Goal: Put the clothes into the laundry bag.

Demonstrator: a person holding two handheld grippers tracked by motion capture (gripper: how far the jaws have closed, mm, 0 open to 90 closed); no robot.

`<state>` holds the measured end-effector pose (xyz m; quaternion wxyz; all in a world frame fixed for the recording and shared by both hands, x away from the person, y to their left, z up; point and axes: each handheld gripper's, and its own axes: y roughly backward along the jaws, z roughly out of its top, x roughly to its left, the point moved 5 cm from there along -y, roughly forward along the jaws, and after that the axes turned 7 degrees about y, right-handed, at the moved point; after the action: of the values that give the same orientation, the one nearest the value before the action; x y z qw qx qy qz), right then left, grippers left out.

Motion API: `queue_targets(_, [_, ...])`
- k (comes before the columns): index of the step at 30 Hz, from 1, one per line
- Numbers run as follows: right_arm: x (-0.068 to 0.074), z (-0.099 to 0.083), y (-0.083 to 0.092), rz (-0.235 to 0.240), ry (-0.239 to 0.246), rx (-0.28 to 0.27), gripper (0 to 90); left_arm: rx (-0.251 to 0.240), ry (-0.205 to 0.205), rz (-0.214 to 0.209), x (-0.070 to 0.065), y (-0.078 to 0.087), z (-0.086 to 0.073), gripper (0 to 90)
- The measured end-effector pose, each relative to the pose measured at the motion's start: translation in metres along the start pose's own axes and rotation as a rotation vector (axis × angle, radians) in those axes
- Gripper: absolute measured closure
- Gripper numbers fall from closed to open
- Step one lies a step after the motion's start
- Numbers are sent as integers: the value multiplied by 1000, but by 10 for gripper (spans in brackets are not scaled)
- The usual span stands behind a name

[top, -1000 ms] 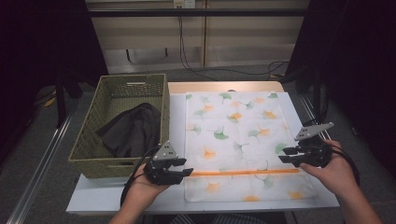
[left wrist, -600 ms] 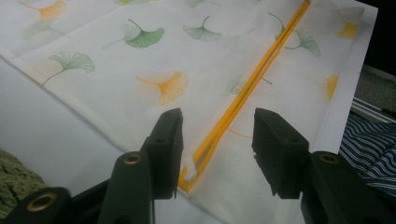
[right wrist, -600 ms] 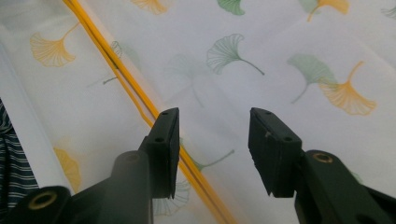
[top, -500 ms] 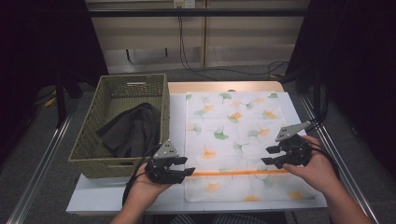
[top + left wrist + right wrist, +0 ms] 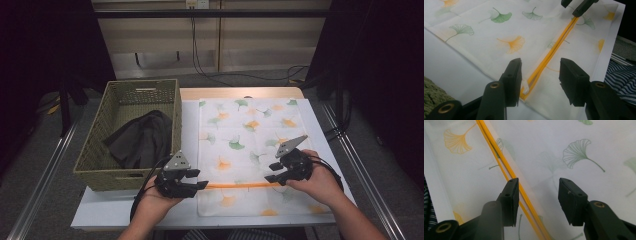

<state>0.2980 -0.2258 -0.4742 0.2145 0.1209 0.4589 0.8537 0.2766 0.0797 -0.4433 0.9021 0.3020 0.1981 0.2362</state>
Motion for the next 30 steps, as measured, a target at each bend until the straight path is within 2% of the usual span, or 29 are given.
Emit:
queue_targets(2, [-1, 0, -6, -3, 15, -1, 502, -4, 4, -5, 0, 0, -1, 529])
queue_targets(8, [-5, -4, -17, -20, -8, 36, 473, 4, 5, -7, 0, 0, -3, 529])
queue_targets(13, [-7, -6, -24, -33, 9, 45, 419, 4, 12, -17, 1, -2, -3, 529])
queue_targets(14, [-7, -7, -25, -42, -2, 54, 413, 13, 14, -11, 1, -1, -4, 528])
queue_targets(17, [-9, -8, -27, -41, 3, 45, 390, 4, 17, -22, 1, -2, -4, 528])
queue_targets(20, [-6, -9, -28, -34, 10, 50, 359, 15, 19, -14, 2, -2, -4, 528])
queue_targets(22, [-4, -9, -29, -31, 29, 55, 343, 12, 21, -22, 2, -3, -5, 528])
queue_targets(27, [-3, -11, -32, -25, 22, 70, 319, 29, 27, -35, 1, -4, -6, 528])
queue_targets(30, [-5, -10, -33, -30, 37, 66, 291, 27, 30, -38, 1, -3, -6, 528])
